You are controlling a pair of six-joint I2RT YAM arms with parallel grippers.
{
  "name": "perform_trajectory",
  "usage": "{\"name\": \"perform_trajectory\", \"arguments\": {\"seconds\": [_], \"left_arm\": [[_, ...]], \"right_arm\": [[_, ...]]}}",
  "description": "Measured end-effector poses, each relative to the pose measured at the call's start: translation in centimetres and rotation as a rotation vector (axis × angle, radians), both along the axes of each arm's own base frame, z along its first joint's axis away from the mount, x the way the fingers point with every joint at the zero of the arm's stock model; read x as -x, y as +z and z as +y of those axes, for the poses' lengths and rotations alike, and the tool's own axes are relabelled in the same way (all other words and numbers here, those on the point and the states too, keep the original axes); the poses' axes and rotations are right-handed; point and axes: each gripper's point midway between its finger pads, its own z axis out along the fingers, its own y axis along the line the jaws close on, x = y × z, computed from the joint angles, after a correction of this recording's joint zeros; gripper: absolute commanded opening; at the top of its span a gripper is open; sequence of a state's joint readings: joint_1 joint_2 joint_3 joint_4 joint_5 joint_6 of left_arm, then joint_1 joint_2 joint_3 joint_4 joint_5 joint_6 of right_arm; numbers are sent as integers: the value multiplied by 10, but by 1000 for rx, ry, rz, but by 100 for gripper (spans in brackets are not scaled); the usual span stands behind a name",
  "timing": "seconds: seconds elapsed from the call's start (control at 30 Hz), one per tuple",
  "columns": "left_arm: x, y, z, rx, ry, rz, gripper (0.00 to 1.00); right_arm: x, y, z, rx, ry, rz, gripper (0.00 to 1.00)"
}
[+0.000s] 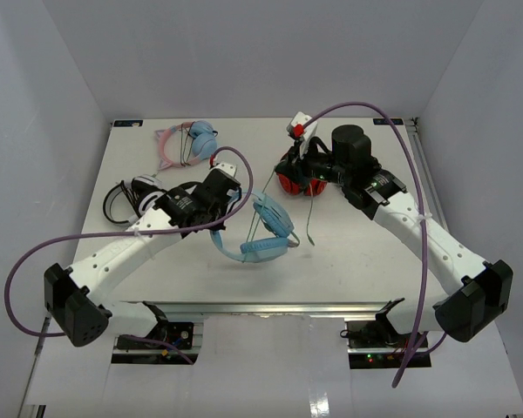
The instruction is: Wrap the headphones
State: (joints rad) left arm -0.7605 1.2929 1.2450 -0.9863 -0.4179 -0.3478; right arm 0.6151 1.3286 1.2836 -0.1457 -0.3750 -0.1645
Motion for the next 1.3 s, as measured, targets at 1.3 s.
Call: {"name": "perform_trajectory", "arguments": {"seconds": [1.3], "left_arm": [[-39,16,16,167,446,-46,0]], "right_arm": [[146,-47,54,-231,331,318,16]]}}
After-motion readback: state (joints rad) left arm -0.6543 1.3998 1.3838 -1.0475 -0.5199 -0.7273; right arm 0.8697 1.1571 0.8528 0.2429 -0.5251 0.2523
